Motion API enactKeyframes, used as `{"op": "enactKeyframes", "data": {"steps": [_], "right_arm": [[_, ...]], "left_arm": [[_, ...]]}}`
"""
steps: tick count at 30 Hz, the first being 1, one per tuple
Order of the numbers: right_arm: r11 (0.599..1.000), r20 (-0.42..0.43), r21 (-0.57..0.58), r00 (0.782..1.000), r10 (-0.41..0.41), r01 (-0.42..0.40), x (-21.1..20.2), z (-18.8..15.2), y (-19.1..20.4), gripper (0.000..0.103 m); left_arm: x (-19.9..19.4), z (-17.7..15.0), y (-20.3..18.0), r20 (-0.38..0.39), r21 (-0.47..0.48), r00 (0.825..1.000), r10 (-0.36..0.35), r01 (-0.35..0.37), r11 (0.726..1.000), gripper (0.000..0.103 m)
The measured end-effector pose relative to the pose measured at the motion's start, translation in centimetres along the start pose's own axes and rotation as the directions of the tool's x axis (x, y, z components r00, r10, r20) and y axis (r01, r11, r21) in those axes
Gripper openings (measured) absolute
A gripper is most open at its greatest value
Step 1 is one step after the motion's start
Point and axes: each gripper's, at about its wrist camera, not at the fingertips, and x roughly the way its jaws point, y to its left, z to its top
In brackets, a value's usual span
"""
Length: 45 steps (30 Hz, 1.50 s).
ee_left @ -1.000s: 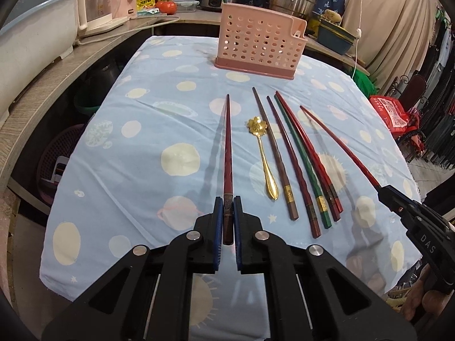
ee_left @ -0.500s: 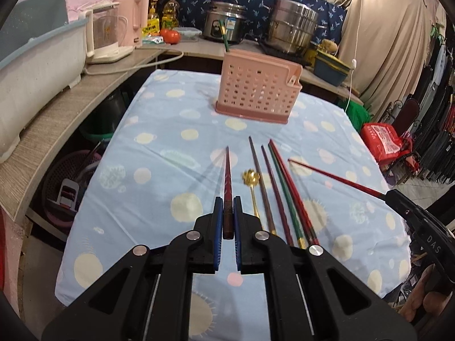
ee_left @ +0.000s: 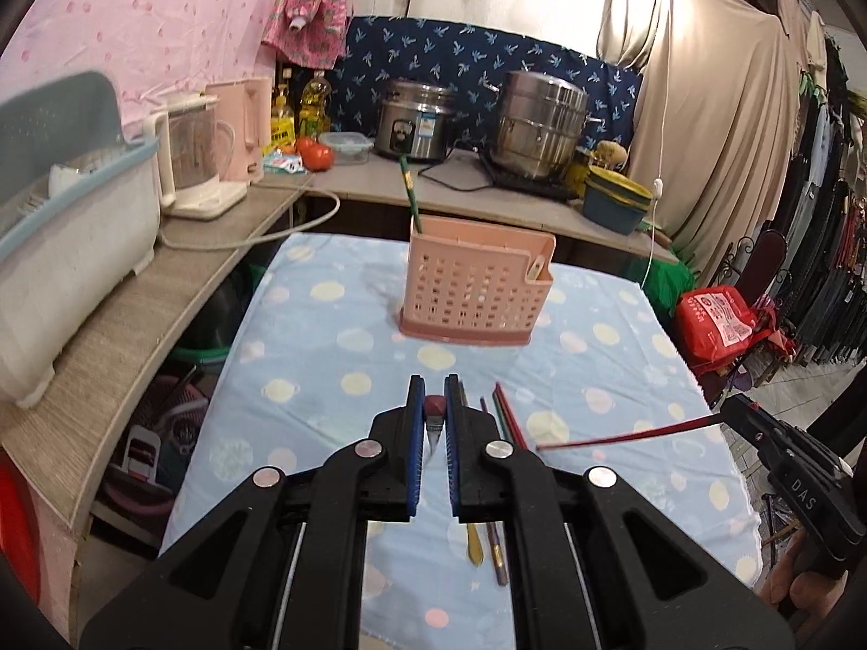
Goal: Organize utensils
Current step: 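Lift both chopsticks and lower them into the pink caddy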
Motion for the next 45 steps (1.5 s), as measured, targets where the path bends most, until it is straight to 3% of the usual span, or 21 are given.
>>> {"op": "enactKeyframes", "data": {"steps": [15,30,35,45], "right_arm": [[0.998,0.106,-0.061,0.994,0.019,-0.012,2.2,10.7,0.3,0.007],[0.997,0.223,-0.075,0.974,0.045,-0.029,10.3,24.9,4.0,0.007],[0.997,0.205,-0.053,0.977,0.058,-0.049,14.5,25.9,4.0,0.007],[0.996,0.063,-0.036,0.995,0.078,-0.076,21.3,22.0,3.5,0.007]], "left_arm": [[0.3,11.3,-2.1,0.169,0.046,0.986,-0.01,0.002,0.999,0.007],[5.8,24.7,-3.7,0.293,0.066,0.956,0.004,-0.024,0.998,0.007],[9.9,25.7,-2.9,0.266,0.059,0.964,0.011,-0.028,0.998,0.007],[16.5,22.7,-1.1,0.137,0.028,0.991,0.002,-0.006,1.0,0.007]]}}
